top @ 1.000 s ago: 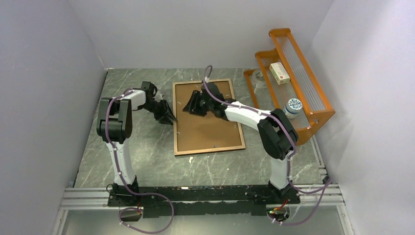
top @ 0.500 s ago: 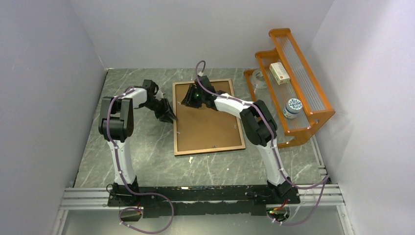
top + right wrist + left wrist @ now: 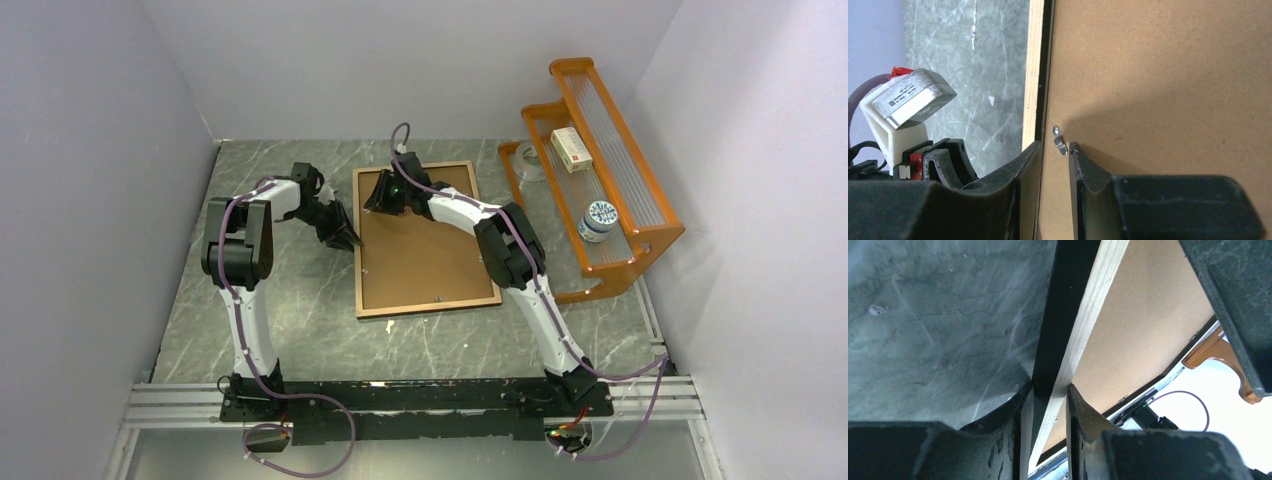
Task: Put the photo into the frame
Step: Install the photo frame at the center of the board.
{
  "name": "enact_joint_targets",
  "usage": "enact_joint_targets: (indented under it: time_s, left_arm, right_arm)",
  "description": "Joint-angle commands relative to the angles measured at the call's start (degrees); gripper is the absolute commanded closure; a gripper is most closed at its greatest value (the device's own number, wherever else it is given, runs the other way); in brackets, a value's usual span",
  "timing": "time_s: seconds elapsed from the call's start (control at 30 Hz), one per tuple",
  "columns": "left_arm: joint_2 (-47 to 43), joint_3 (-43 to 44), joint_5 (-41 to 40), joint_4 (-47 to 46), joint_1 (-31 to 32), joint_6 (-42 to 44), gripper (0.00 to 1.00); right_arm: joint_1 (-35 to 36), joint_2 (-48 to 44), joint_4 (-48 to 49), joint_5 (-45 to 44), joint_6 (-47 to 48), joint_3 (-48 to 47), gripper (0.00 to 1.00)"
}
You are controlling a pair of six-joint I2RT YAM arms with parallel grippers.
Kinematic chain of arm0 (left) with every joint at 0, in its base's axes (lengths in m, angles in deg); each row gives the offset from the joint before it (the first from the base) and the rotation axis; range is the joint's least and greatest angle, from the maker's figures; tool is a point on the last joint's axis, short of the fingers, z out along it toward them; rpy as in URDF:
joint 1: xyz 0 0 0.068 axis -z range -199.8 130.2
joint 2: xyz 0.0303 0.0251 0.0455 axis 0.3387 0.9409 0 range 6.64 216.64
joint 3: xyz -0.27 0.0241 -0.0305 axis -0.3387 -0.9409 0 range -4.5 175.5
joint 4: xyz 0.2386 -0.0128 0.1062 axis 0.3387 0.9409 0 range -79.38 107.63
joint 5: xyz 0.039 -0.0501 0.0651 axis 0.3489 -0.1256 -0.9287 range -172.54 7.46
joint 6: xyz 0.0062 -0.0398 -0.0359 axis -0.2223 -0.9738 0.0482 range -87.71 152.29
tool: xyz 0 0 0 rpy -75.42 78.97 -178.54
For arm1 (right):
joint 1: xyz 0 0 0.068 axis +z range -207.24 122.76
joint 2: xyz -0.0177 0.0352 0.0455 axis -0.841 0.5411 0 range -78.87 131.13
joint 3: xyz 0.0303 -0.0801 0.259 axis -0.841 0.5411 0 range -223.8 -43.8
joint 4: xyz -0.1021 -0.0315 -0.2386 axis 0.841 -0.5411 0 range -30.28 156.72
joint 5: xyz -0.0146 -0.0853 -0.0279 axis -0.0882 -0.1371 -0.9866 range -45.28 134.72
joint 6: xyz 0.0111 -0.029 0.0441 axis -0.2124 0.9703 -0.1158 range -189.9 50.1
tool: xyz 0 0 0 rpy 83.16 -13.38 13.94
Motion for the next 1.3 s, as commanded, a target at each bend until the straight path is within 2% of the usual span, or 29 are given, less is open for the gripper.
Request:
enact_joint_targets:
  time_s: [0.0, 0.5, 1.0, 1.13, 1.27]
  left_arm:
    - [3.4, -2.08, -5.57, -4.55, 0.19, 0.27, 0.81]
    - [4.77, -1.39, -4.82, -4.43, 0.19, 0.24, 0.83]
    - [5.2, -1.59, -5.78, -4.15, 0.19, 0.44, 0.85]
    - [5.08, -1.26, -6.15, -3.73, 0.19, 0.51, 0.85]
    - [4.68, -0.57, -6.86, -3.22, 0.19, 0.61, 0.84]
  right_arm:
    - [-0.18, 2.65, 0.09, 1.44, 1.27, -2.88, 0.7]
    - [-0.02, 5.24, 2.23, 7.46, -2.03, -2.43, 0.74]
    - [-0.24, 7.51, 6.1, 8.59, -3.73, -2.95, 0.71]
    - [-0.58, 5.0, 7.28, 7.83, -3.24, -0.67, 0.69]
    - [-1.16, -1.68, 8.94, 6.78, -1.17, 3.8, 0.63]
